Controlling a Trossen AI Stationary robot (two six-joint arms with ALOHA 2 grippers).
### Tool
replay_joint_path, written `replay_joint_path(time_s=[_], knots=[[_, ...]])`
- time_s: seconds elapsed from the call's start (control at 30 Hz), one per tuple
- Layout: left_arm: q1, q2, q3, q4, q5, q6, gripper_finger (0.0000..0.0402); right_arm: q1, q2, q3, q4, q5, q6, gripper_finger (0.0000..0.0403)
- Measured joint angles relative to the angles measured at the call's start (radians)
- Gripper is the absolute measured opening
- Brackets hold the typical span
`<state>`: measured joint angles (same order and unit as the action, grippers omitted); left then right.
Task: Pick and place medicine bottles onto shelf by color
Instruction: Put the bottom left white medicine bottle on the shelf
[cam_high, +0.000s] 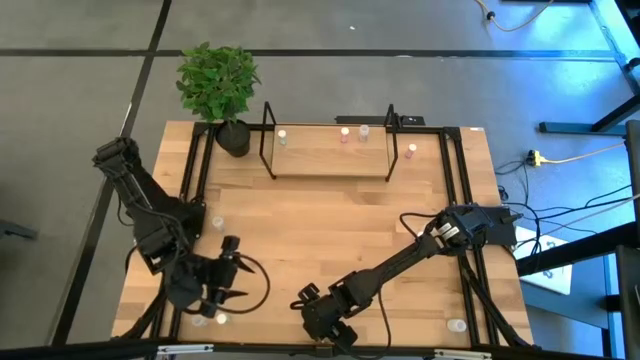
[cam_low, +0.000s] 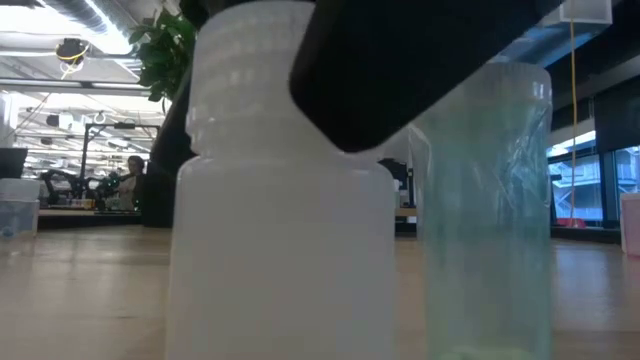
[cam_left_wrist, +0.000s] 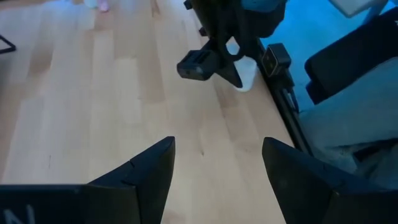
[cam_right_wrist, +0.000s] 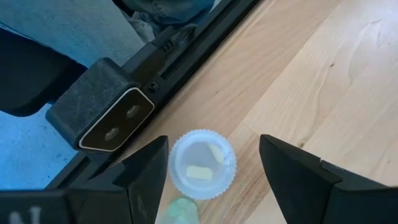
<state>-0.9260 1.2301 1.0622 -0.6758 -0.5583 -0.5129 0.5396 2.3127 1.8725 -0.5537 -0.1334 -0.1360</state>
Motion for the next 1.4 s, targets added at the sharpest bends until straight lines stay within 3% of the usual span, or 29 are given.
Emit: replay_joint_path(time_s=[0.5, 0.97, 1.4], knots=[[-0.011, 0.0, 0.0, 0.0, -0.009, 0.0, 0.0236, 0.0, 0.0, 0.0, -0.002, 0.0, -0.003, 0.0147], [-0.011, 0.0, 0.0, 0.0, -0.01, 0.0, 0.0236, -0.015, -0.001, 0.015, -0.029, 0.0, 0.029, 0.0147], [-0.01, 0.0, 0.0, 0.0, -0.01, -0.001, 0.0236, -0.09, -0.006, 0.24, -0.303, 0.008, -0.001, 0.0147]])
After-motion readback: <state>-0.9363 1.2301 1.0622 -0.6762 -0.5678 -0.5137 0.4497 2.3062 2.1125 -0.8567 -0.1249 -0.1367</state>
